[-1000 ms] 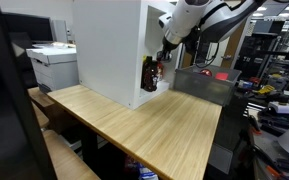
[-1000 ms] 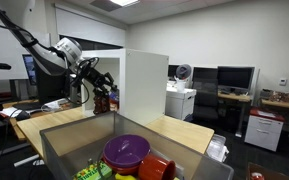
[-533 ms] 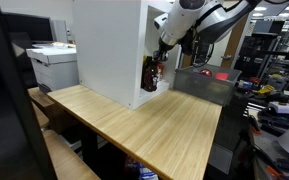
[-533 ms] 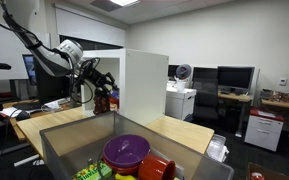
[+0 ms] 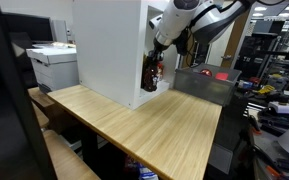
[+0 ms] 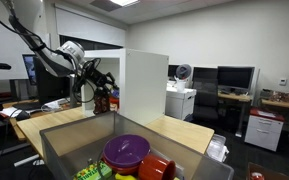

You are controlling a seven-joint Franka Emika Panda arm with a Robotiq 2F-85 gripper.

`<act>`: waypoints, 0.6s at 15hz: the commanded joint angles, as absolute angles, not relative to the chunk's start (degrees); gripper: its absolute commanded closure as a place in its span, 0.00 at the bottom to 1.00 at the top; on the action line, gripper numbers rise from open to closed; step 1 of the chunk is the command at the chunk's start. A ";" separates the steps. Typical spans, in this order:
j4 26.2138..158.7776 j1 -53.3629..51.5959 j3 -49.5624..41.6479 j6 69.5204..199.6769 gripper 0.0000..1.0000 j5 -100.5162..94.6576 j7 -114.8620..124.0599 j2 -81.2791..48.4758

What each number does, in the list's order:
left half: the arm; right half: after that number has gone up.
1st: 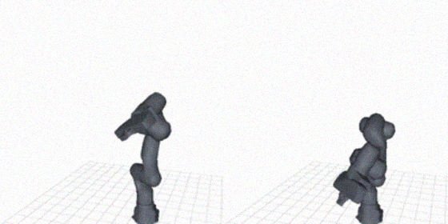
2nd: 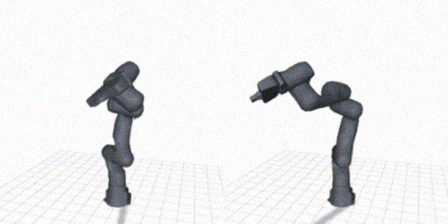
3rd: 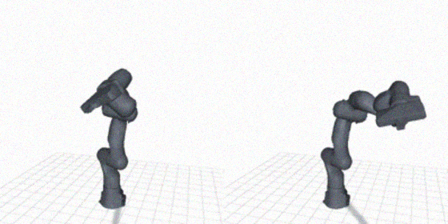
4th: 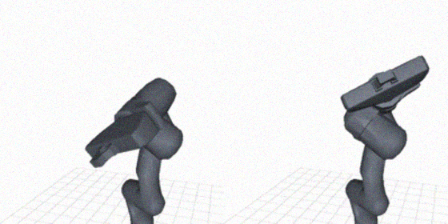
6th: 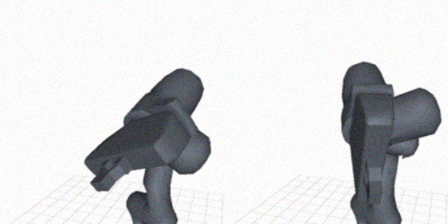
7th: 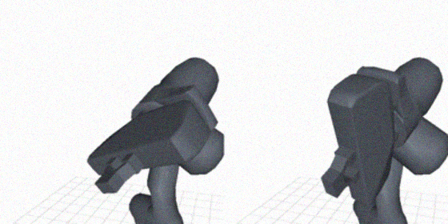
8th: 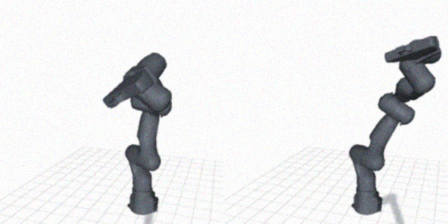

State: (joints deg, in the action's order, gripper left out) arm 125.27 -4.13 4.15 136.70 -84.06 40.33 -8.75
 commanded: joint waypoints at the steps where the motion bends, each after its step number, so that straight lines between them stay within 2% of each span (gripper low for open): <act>1: 125.23 -4.10 4.23 136.64 0.63 -83.89 40.14 -8.72; 6: 125.23 -4.10 4.23 136.64 0.63 -83.89 40.14 -8.72; 7: 125.23 -4.10 4.23 136.64 0.88 -83.89 40.14 -8.72; 9: 125.34 -4.16 4.28 136.53 0.88 -83.82 40.14 -8.69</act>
State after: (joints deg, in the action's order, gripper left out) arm 125.24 -4.12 4.16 136.70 -84.06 40.33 -8.76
